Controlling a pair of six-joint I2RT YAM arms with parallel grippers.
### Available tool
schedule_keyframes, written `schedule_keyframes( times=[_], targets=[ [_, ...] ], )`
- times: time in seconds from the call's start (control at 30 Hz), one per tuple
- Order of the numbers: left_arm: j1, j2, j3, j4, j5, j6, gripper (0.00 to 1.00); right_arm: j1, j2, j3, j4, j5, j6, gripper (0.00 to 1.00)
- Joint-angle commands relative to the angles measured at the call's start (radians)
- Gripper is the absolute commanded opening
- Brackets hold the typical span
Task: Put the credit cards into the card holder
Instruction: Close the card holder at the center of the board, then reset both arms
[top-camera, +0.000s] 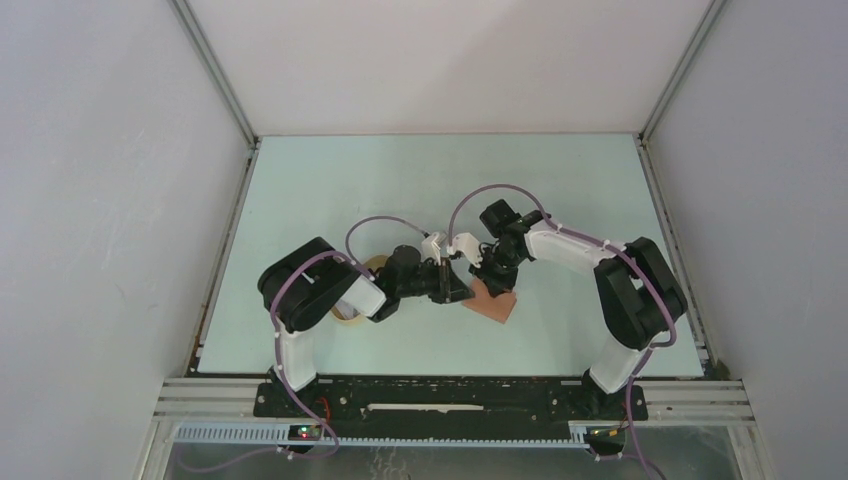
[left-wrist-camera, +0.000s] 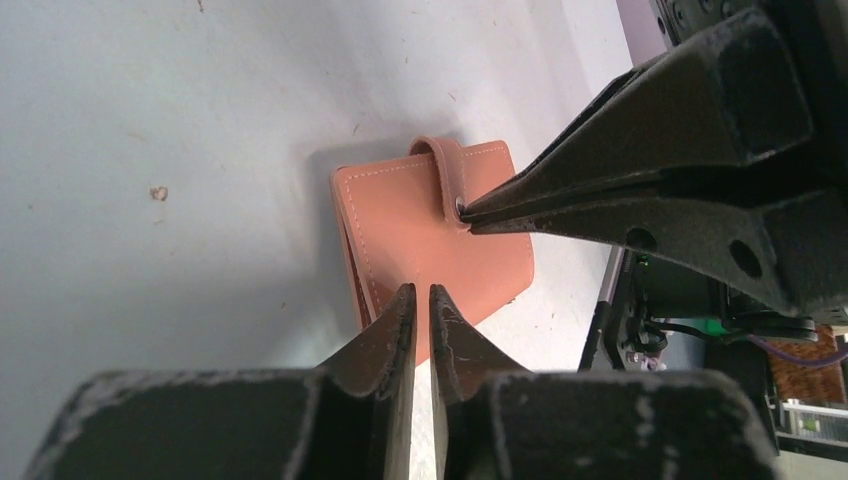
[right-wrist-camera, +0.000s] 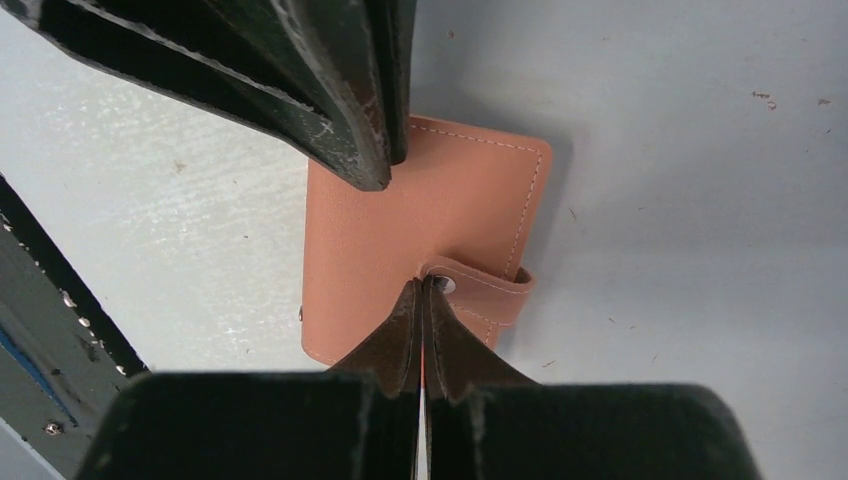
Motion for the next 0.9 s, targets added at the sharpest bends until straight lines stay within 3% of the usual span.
schedule_keyframes(
  times=[0.0,0.23,0.8,0.83,0.87],
  targets=[
    [0.010,0.017,-0.034,0.121,0.039,-0.059,0.14,-0.007,0.071,-0.009,-0.006,0.013,0.010,0.00],
    [0.013,0.090,-0.063,0.346,0.071,-0.200,0.14,-0.044,0.114,0.031,-0.055,-0.059,0.023,0.00],
    [0.019,0.012,-0.102,0.266,0.037,-0.132,0.13,-0.085,0.195,0.090,-0.120,-0.113,0.038,0.00],
    [0.019,0.003,-0.107,0.259,0.034,-0.127,0.13,-0.089,0.187,0.092,-0.123,-0.130,0.038,0.01],
    [0.020,-0.006,-0.111,0.252,0.030,-0.119,0.13,-0.093,0.175,0.095,-0.125,-0.147,0.040,0.08]
  ],
)
